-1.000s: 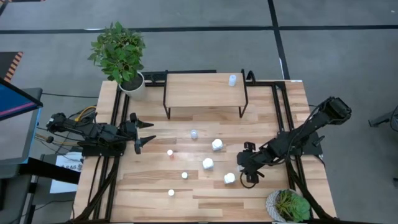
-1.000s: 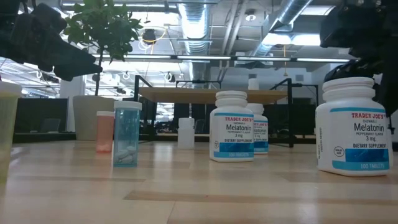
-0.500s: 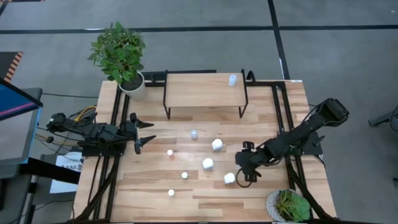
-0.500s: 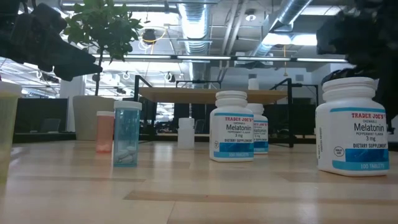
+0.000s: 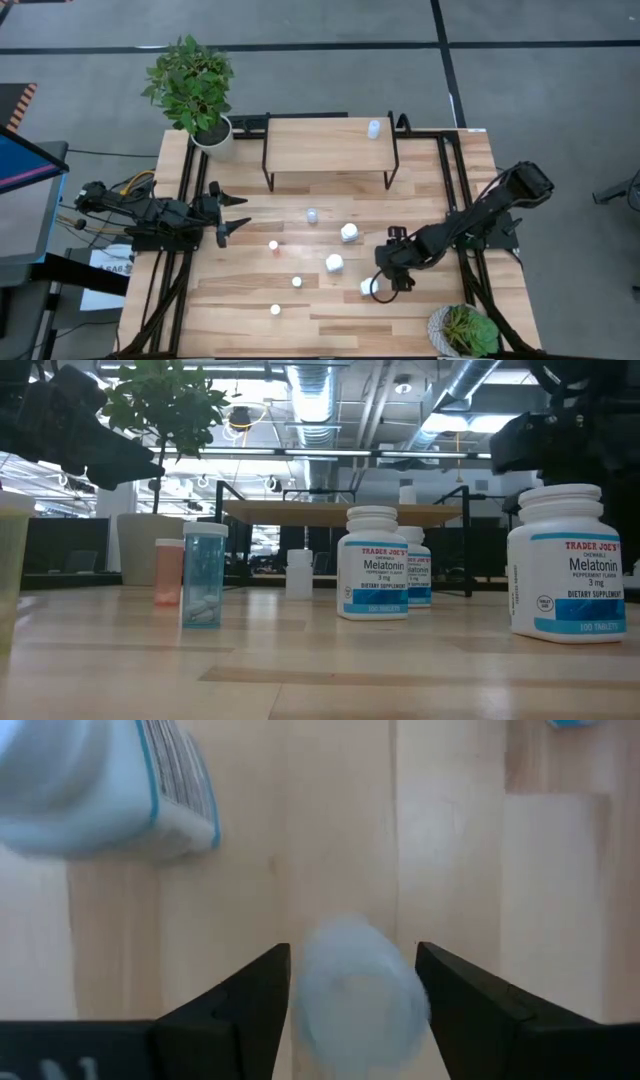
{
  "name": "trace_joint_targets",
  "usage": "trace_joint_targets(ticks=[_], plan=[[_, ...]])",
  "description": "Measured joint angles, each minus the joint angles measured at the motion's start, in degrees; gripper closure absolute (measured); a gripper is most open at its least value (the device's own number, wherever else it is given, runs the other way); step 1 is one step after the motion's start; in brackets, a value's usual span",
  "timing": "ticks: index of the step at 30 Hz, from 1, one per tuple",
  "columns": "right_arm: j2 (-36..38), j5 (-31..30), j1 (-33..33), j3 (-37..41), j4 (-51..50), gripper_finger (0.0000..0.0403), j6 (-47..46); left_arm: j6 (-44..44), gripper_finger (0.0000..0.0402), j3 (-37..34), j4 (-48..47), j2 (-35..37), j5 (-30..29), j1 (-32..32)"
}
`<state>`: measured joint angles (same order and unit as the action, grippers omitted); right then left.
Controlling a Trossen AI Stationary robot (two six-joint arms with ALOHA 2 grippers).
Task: Pick and place medicine bottles onto shelf by color
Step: Put the bottom transparent medicine bottle on the shelf aligned with the other transparent medicine bottle
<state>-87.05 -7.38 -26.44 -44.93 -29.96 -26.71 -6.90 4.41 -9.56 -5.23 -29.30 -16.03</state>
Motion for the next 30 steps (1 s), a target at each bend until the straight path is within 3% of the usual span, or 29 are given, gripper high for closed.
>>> trace_joint_targets(ticks=[16, 23, 30], plan=[[1.58, 0.04, -0.02, -1.48, -2.29, 0.0263, -0.51, 0.0, 0.0137, 0.01, 0.0, -0.02, 0.0, -0.02], [1.86, 0.01, 1.7, -11.2, -19.15, 0.0269, 1.32, 0.0, 0.0137, 0.01, 0.0, -0.02, 0.0, -0.02], [4.44, -0.01, 8.75, -21.85, -26.16, 0.0273, 13.42, 0.0, 0.0137, 0.02, 0.0, -0.02, 0.01, 0.0]])
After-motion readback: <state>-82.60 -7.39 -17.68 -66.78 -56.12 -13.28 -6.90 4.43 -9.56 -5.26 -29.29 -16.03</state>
